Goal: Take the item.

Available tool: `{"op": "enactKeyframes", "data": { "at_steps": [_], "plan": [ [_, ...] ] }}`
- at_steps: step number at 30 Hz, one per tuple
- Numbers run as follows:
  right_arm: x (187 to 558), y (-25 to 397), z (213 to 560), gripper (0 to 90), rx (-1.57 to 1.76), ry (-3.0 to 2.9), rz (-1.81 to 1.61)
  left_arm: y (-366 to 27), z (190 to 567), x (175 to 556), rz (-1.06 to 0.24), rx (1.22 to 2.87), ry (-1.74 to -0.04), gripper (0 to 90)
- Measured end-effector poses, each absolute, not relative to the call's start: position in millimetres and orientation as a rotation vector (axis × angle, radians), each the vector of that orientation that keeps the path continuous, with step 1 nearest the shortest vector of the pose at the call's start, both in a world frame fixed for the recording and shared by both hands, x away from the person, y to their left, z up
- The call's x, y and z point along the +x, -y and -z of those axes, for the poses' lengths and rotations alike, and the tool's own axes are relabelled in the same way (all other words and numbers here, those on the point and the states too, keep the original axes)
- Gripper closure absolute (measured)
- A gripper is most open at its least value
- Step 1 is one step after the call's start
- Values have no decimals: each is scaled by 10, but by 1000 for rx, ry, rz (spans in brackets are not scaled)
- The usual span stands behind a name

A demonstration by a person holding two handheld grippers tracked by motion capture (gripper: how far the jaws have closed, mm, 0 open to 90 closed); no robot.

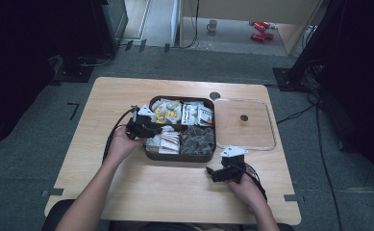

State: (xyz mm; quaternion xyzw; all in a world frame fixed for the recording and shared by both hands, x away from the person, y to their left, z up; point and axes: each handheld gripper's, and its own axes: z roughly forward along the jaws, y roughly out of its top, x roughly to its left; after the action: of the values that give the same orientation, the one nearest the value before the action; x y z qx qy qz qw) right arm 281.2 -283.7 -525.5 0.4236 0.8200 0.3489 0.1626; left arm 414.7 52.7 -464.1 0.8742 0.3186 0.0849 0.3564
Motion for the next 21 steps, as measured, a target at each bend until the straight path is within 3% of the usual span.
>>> {"op": "enactKeyframes", "data": {
  "at_steps": [3, 21],
  "plan": [
    [2812, 2837, 5255, 0, 1209, -2339, -995, -527, 4639, 4156, -207, 2262, -817, 713],
    [2814, 2835, 5255, 0, 1209, -2337, -995, -452, 4730, 4274, -158, 2375, -810, 783]
  ]
}}
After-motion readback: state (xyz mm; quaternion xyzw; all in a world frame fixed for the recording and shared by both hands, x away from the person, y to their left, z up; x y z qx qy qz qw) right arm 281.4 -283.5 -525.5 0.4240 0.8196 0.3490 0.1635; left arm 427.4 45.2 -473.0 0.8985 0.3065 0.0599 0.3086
